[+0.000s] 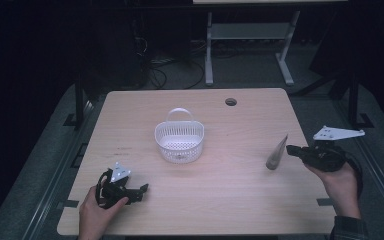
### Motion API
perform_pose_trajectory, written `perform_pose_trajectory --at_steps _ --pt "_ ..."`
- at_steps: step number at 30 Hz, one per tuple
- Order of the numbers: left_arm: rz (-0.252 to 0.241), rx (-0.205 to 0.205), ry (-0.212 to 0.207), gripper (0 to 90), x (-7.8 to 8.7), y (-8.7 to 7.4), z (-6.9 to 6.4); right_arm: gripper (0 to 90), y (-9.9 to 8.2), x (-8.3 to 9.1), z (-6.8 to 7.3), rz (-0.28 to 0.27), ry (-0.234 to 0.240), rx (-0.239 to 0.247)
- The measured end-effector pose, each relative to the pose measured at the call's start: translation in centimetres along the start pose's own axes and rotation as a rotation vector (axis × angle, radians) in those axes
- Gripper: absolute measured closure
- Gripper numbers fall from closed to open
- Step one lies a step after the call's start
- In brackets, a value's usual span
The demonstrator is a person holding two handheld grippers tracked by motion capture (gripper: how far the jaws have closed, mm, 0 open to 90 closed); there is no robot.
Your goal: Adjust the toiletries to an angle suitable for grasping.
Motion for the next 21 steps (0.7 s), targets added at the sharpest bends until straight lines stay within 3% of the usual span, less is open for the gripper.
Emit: perform_pose_trajectory --at_steps 8,21 --pt "0.000 0.000 0.000 12.9 0.0 0.0 0.0 89.8 -0.1 -1.1 0.4 0.019 0.030 0.006" --pt "0.000 0.000 0.000 12.8 0.0 0.0 0.0 89.8 0.1 -1.5 0.7 0.019 0.035 0.011"
Point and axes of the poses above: each handheld gripper's, and its own axes: x roughly backward along the jaws, y roughly out of its top, z roughly to its left, the point moved 2 cm from there along -x, roughly forward along the jaws, and after that the axes turned 12 degrees about x, right-handed, at the moved point
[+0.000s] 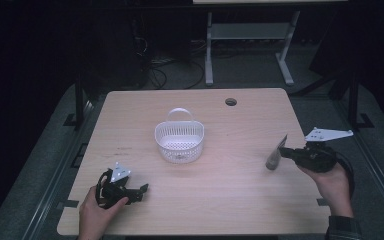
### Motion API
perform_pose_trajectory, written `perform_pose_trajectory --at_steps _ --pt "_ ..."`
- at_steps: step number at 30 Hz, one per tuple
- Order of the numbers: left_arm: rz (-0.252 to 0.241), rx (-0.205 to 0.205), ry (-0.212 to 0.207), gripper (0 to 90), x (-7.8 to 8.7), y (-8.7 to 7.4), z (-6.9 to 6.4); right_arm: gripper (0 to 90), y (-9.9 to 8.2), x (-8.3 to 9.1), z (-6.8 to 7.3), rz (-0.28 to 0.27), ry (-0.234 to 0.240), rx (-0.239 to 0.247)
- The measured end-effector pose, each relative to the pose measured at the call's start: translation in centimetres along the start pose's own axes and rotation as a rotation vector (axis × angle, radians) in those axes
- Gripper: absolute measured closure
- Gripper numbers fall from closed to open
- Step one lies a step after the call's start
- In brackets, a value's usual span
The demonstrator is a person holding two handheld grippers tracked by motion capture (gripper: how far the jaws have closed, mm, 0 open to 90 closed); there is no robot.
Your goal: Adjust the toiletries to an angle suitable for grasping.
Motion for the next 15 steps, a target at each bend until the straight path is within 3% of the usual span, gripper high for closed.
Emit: perform_pose_trajectory --at_steps 15 --pt "0.000 -0.002 -0.001 12.9 0.00 -0.01 -0.01 89.7 0.13 -0.66 0.42 0.013 0.002 0.017"
Point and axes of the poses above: each handheld gripper's, and its own axes: x roughly backward along the jaws, y roughly out of its top, z roughly to its left, the point moved 2 cm from there along -x, roughly forward along the jaws, and after that the axes turned 12 degrees about x, right-handed, at the moved point
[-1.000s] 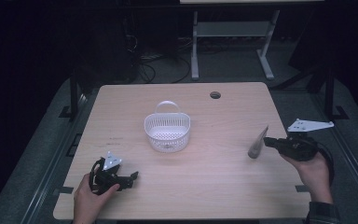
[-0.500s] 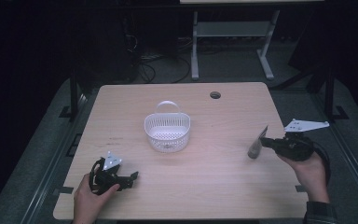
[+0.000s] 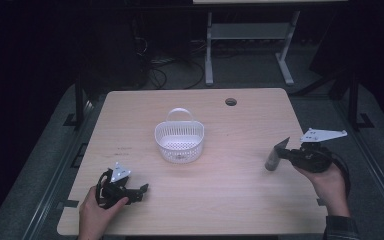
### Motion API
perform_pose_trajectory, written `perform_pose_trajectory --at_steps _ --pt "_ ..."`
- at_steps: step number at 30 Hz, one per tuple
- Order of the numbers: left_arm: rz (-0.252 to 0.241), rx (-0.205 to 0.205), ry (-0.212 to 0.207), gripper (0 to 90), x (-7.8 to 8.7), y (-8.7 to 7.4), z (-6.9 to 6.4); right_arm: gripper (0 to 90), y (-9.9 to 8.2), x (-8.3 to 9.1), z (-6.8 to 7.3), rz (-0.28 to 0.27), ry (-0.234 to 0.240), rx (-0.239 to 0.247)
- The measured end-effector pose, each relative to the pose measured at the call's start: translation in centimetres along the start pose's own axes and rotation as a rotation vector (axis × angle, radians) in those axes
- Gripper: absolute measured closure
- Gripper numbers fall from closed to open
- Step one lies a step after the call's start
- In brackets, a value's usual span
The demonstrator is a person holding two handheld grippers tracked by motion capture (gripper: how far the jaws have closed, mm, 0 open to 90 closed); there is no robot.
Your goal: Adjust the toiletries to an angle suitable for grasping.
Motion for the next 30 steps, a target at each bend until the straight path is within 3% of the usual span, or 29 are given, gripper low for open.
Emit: perform_pose_trajectory --at_steps 6,18,26,30 --pt "0.000 0.000 0.000 12.9 0.0 0.0 0.0 83.6 -0.1 1.3 -0.2 -0.009 -0.035 -0.016" --pt "0.000 -0.001 0.000 12.9 0.0 0.0 0.0 47.9 0.0 2.8 -0.4 -0.007 -0.108 -0.057" --pt "0.000 -0.001 0.000 12.9 0.0 0.0 0.0 16.1 0.2 2.3 -0.6 0.024 -0.143 -0.087" --pt "0.000 -0.001 0.000 12.9 0.0 0.0 0.0 8.4 0.4 2.0 -0.7 0.033 -0.143 -0.094"
Point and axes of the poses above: each handheld gripper's, and its own axes: x roughly backward along the jaws, y roughly out of its top, z roughly to its left, the point moved 2 cm from there along -x, roughly forward along the jaws, and after that the axes turned 12 degrees about x, right-handed, at the moved point
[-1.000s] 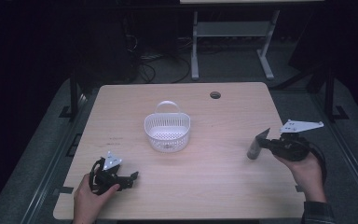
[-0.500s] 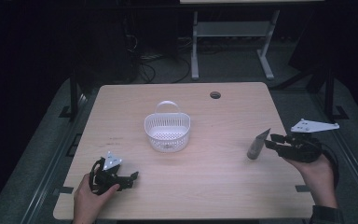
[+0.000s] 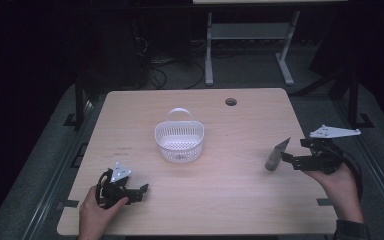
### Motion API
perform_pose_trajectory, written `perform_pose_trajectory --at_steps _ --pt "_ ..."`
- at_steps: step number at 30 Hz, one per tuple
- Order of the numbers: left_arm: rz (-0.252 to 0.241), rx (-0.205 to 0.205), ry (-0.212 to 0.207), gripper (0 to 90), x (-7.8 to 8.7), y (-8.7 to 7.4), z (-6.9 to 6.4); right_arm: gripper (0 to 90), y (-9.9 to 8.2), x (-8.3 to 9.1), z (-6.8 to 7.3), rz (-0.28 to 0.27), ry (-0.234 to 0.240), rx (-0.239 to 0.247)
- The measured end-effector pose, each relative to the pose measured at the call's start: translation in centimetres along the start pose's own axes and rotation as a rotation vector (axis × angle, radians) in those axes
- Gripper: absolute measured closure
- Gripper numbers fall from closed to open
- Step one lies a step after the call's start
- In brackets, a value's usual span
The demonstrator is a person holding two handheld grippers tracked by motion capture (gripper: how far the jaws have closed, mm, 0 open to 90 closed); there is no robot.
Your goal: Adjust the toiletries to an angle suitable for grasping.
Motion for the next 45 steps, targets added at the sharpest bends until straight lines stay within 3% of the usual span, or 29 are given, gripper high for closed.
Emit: perform_pose_trajectory --at_steps 15,29,38,40,45 --pt "-0.001 0.003 0.000 12.9 0.0 0.0 0.0 4.4 1.7 -1.2 -0.1 0.013 0.015 0.000" --pt "0.003 -0.002 0.001 12.9 0.0 0.0 0.0 4.2 3.1 -3.5 -0.2 0.064 0.012 0.016" --pt "0.003 -0.002 0.001 12.9 0.0 0.0 0.0 6.9 3.0 -4.6 -0.1 0.111 0.013 0.024" --pt "0.003 -0.002 0.001 12.9 0.0 0.0 0.0 13.7 2.9 -4.7 0.0 0.118 0.010 0.025" --pt "0.003 -0.002 0.001 12.9 0.0 0.0 0.0 15.5 2.7 -4.8 0.0 0.133 0.002 0.027"
Point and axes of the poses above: each handheld gripper's, and its own axes: x roughly backward along the jaws, y roughly out of its top, z roughly to its left, the point moved 2 cm from there along -x, roughly forward along the jaws, and after that the axes turned 12 degrees about x, right-handed, at the moved point
